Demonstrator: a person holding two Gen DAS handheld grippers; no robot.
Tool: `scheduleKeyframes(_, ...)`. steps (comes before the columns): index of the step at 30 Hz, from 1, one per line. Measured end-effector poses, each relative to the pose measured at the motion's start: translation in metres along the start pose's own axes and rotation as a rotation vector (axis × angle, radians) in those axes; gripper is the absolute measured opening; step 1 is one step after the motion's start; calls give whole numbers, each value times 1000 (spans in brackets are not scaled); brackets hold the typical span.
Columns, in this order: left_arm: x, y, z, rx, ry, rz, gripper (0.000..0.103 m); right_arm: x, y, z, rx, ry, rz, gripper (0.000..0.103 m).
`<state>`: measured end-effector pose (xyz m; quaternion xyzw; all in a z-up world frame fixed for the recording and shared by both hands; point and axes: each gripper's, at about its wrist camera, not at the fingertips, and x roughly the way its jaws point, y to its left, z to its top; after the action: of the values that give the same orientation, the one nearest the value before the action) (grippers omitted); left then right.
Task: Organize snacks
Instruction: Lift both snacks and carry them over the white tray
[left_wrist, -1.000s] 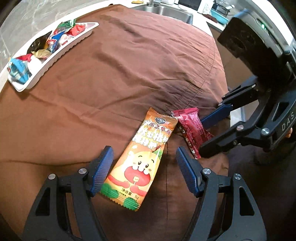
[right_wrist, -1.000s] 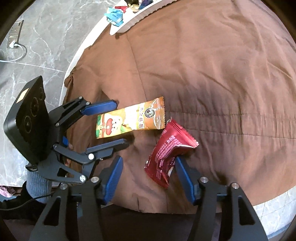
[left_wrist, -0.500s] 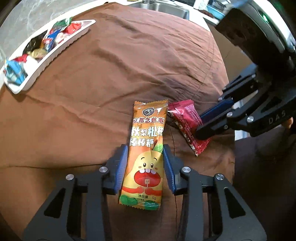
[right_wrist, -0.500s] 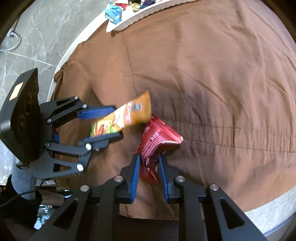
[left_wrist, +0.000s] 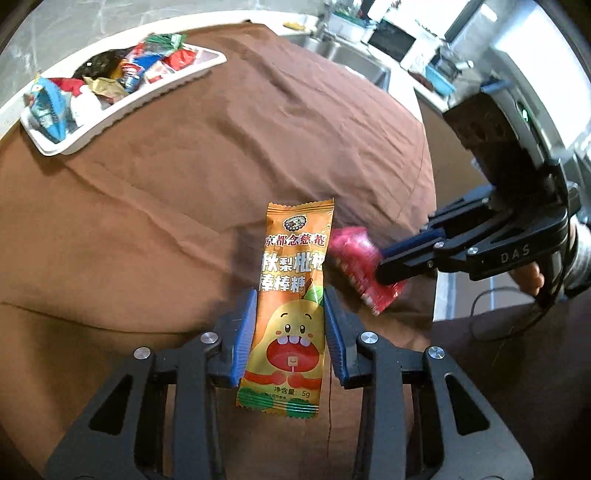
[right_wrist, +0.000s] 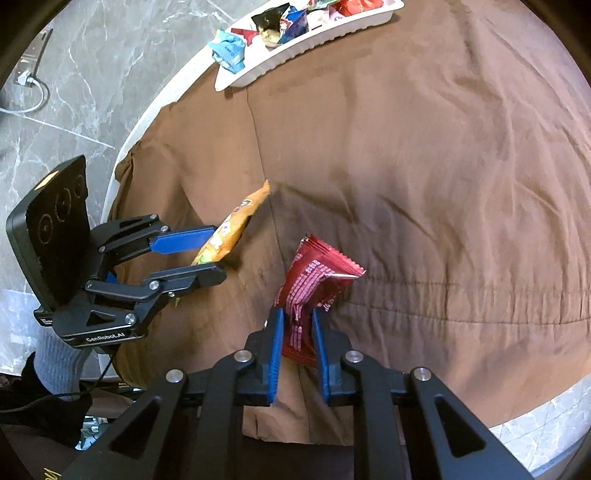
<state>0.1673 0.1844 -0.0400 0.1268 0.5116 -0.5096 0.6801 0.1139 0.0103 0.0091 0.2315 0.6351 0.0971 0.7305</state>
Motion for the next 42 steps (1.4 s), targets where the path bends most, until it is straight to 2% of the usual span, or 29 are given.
scheduleKeyframes(1,-2,3,3,-13,-8,-5,33,-3,-1,3,4,-5,10,9)
scheduleKeyframes(7,-18,16,17,-63,-57,-3,33,-20,-1,16,-26,-34,-6,9)
scheduleKeyframes(14,-15,26,24,-128,-66,5,33,-10,-6,19,-61,25,-54,11)
scheduleKeyframes(16,-13,25,22,-142,-70,4,33,-6,-4,19,-64,50,-48,26)
scheduleKeyframes(17,-12,26,21,-148,-69,2,33,-6,-2,19,-70,52,-57,42)
scheduleKeyframes(18,-11,26,20,-154,-69,3,33,-4,0,18,-85,57,-66,47)
scheduleKeyframes(23,-6,29,15,-182,-74,5,33,15,14,14,-138,102,-142,47)
scheduleKeyframes(25,-7,30,12,-187,-79,5,33,19,22,13,-171,93,-166,47)
scheduleKeyframes(28,-9,29,11,-189,-85,9,33,24,33,10,-237,92,-230,30)
scheduleKeyframes(31,-12,29,8,-194,-95,14,33,25,42,6,-305,75,-268,24)
scheduleKeyframes(33,-14,29,7,-198,-100,12,33,23,42,5,-309,68,-257,22)
scheduleKeyframes(36,-17,29,5,-199,-106,11,33,13,31,6,-264,55,-197,21)
scheduleKeyframes(42,-24,32,7,-222,-132,-5,33,-23,15,22,-182,-4,-113,21)
